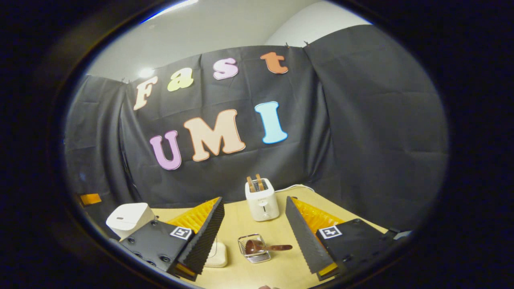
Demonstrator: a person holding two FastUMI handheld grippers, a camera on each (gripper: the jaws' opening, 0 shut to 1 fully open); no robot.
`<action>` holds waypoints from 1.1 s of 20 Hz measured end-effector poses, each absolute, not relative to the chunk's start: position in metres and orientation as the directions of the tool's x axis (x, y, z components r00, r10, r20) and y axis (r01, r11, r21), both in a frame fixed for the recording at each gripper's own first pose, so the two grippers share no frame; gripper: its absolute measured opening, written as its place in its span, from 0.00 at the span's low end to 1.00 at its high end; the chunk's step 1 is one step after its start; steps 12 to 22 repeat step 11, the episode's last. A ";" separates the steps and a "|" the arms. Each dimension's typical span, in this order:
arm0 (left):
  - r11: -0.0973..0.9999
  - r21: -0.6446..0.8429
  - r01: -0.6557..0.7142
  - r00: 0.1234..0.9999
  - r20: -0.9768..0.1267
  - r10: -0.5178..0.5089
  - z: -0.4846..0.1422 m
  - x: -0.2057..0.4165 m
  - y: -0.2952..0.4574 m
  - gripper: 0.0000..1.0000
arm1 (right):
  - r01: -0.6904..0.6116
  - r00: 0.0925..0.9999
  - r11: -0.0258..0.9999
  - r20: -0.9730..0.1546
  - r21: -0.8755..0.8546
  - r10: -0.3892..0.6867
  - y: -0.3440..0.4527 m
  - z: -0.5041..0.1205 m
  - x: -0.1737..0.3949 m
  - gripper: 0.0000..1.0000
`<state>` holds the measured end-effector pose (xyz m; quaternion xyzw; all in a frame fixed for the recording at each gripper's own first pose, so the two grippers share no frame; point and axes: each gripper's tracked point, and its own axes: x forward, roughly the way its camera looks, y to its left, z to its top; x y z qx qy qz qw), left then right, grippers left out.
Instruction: Close the left gripper, press the button to open the rice cooker; take a wooden spoon from the chopstick holder with the right hand, scoop a spoonful of rice and pour it into the rice cooker, then put the wooden spoon back into the chopstick holder.
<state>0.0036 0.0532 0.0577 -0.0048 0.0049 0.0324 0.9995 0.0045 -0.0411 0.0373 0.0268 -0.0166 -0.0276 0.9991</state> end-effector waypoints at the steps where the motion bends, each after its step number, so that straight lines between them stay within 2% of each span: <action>1: 0.998 -0.006 -0.059 0.998 -0.022 0.059 0.051 0.001 0.049 0.93 | 0.057 0.998 0.997 0.033 0.055 -0.059 -0.042 0.037 0.003 0.96; 11: 0.999 -0.042 0.005 0.997 -0.080 -0.008 0.026 0.003 0.021 0.94 | 0.098 0.994 0.994 0.042 0.044 -0.100 -0.056 0.037 -0.011 0.96; 22: 0.999 -0.042 0.005 0.997 -0.080 -0.008 0.026 0.003 0.021 0.94 | 0.098 0.994 0.994 0.042 0.044 -0.100 -0.056 0.037 -0.011 0.96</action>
